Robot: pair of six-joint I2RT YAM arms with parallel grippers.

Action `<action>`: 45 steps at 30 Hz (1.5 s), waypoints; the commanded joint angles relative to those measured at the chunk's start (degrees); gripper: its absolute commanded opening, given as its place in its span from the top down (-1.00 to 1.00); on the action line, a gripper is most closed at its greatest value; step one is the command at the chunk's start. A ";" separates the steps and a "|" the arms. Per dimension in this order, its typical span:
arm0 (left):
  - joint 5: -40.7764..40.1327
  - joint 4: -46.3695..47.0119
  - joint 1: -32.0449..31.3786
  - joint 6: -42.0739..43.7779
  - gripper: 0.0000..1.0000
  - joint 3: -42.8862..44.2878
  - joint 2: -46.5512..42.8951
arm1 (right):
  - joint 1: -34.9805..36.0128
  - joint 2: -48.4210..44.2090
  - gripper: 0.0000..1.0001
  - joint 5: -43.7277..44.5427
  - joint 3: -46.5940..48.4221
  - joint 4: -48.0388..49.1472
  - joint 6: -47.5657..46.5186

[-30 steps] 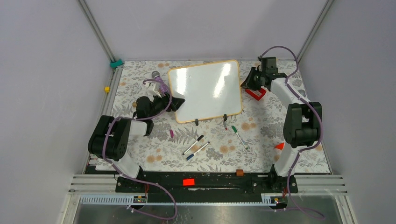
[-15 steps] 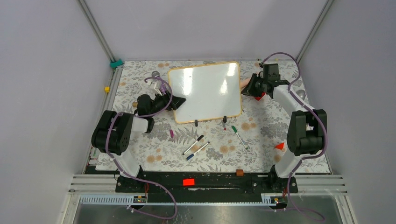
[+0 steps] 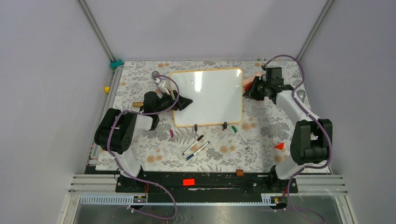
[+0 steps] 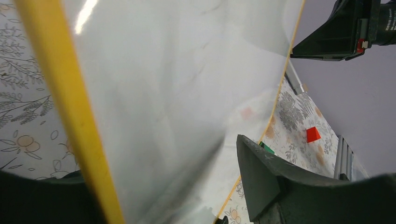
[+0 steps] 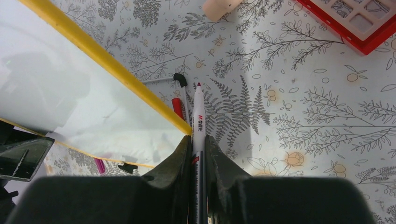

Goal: Write a sentence on the whiteboard
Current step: Move the whiteboard to the center of the board.

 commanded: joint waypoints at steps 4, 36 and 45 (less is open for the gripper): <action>1.71 5.21 -1.17 0.05 -0.27 -1.46 -3.39 | 1.09 -2.84 1.00 5.24 1.62 -4.09 -0.74; 1.92 5.35 -3.25 -3.96 -0.40 3.01 2.03 | 1.01 -20.87 1.00 23.96 -6.49 -4.64 2.08; -0.03 4.96 -4.34 -2.52 -0.44 1.59 -0.34 | 1.05 -21.82 1.00 26.27 -5.98 -6.67 4.18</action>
